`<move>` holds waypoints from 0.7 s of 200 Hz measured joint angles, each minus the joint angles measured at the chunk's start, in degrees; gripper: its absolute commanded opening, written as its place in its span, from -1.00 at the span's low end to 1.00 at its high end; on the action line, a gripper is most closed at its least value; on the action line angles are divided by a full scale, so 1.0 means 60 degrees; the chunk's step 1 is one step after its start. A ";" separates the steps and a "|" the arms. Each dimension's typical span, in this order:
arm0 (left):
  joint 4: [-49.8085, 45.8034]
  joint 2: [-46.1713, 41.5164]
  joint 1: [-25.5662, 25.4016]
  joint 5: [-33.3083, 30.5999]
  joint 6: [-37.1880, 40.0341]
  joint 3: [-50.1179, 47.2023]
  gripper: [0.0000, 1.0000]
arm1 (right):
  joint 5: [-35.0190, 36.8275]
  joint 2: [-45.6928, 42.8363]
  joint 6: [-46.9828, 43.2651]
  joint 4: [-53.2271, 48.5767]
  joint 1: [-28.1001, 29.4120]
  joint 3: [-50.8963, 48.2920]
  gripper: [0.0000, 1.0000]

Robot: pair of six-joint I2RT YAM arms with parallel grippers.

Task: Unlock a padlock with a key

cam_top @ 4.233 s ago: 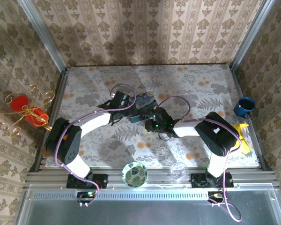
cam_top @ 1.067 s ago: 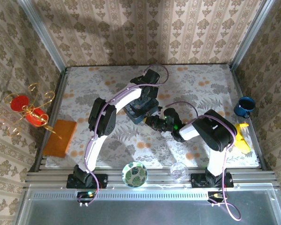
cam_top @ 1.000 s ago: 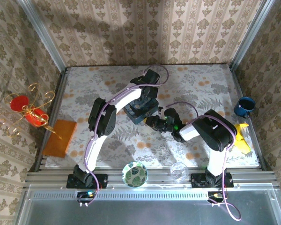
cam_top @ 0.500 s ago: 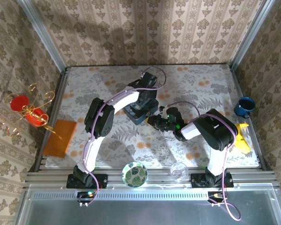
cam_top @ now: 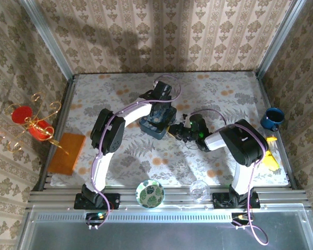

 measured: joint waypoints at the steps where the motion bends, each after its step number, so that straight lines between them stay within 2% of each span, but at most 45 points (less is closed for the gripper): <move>1: 0.0018 -0.0007 0.0004 0.0000 -0.0007 -0.0015 0.41 | -0.0004 0.0000 -0.0004 -0.0015 -0.0004 0.0007 -1.00; 49: 0.0499 -0.0284 0.0087 0.0025 -0.0197 -0.0539 0.31 | 0.0197 -0.0197 -0.0510 -0.1424 -0.0226 0.0495 -1.00; 107: 0.0980 -0.0565 0.0106 0.0066 -0.0368 -0.1060 0.30 | 0.0288 -0.0463 -0.0885 -0.2437 -0.0780 0.0761 -1.00; 121: 0.1071 -0.0601 0.0106 0.0080 -0.0423 -0.1151 0.31 | 0.0259 -0.0565 -0.1122 -0.3126 -0.0885 0.1045 -1.00; 140: 0.1129 -0.0696 0.0113 0.0178 -0.0495 -0.1308 0.46 | 0.0302 -0.0754 -0.1453 -0.3993 -0.0871 0.1271 -1.00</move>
